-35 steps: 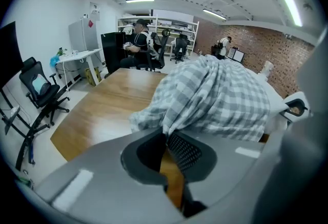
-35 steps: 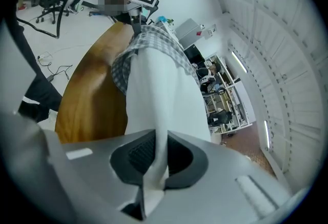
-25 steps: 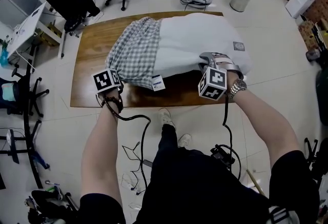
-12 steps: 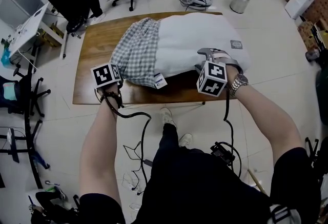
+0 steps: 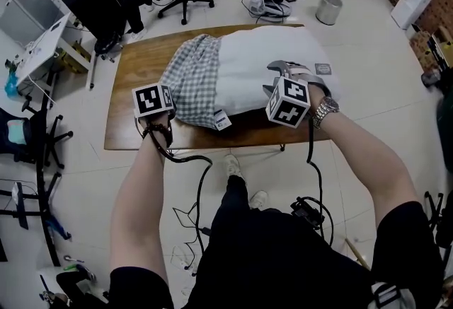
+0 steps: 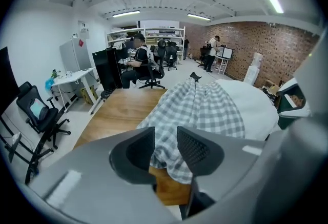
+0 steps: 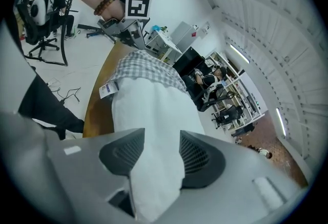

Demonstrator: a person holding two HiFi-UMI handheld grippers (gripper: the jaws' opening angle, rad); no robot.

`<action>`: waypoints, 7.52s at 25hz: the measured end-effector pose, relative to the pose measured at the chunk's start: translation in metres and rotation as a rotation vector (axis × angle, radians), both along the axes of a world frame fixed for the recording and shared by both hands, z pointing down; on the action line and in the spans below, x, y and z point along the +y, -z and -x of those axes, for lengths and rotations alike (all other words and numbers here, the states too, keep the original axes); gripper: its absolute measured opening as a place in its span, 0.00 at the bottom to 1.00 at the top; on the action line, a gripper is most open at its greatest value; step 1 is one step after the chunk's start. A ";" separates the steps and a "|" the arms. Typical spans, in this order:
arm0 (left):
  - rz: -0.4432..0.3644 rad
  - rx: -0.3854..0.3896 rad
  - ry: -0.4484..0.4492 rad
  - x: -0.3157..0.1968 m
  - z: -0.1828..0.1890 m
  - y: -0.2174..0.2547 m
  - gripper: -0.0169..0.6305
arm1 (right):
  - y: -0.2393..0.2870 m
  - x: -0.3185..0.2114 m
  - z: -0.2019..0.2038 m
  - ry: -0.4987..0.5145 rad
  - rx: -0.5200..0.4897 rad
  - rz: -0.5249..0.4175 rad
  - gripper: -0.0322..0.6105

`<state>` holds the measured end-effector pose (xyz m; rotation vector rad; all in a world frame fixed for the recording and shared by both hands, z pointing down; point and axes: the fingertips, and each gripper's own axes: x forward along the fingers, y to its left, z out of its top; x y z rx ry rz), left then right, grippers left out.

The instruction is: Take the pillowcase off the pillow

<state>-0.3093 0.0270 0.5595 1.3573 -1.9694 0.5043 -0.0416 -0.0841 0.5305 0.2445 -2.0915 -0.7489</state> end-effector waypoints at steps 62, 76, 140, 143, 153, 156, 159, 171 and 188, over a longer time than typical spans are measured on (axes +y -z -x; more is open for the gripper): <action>0.477 0.273 -0.873 -0.315 0.032 -0.020 0.40 | -0.022 -0.251 0.222 -0.151 0.196 0.805 0.46; 0.538 0.375 -0.837 -0.325 0.045 -0.037 0.13 | -0.069 -0.247 0.212 -0.205 0.343 0.984 0.09; 0.223 0.099 -0.275 -0.219 0.159 0.016 0.33 | 0.025 -0.249 0.131 -0.299 -0.061 0.428 0.27; 0.194 0.081 -0.270 -0.205 0.140 0.020 0.34 | 0.023 -0.225 0.118 -0.287 -0.072 0.457 0.29; 0.038 0.190 -0.219 -0.156 0.053 0.024 0.38 | 0.023 -0.129 0.094 -0.120 -0.085 0.450 0.40; -0.002 0.199 -0.223 -0.142 0.028 0.025 0.39 | 0.020 -0.103 0.092 -0.067 -0.080 0.421 0.43; -0.028 0.197 -0.226 -0.124 0.005 0.019 0.41 | 0.015 -0.078 0.086 -0.017 -0.078 0.389 0.44; -0.142 0.438 -0.007 -0.047 -0.033 -0.046 0.42 | -0.038 0.004 0.075 0.119 -0.020 0.231 0.54; -0.372 0.831 0.356 -0.034 -0.009 -0.119 0.54 | -0.085 0.004 0.091 0.171 0.030 0.005 0.63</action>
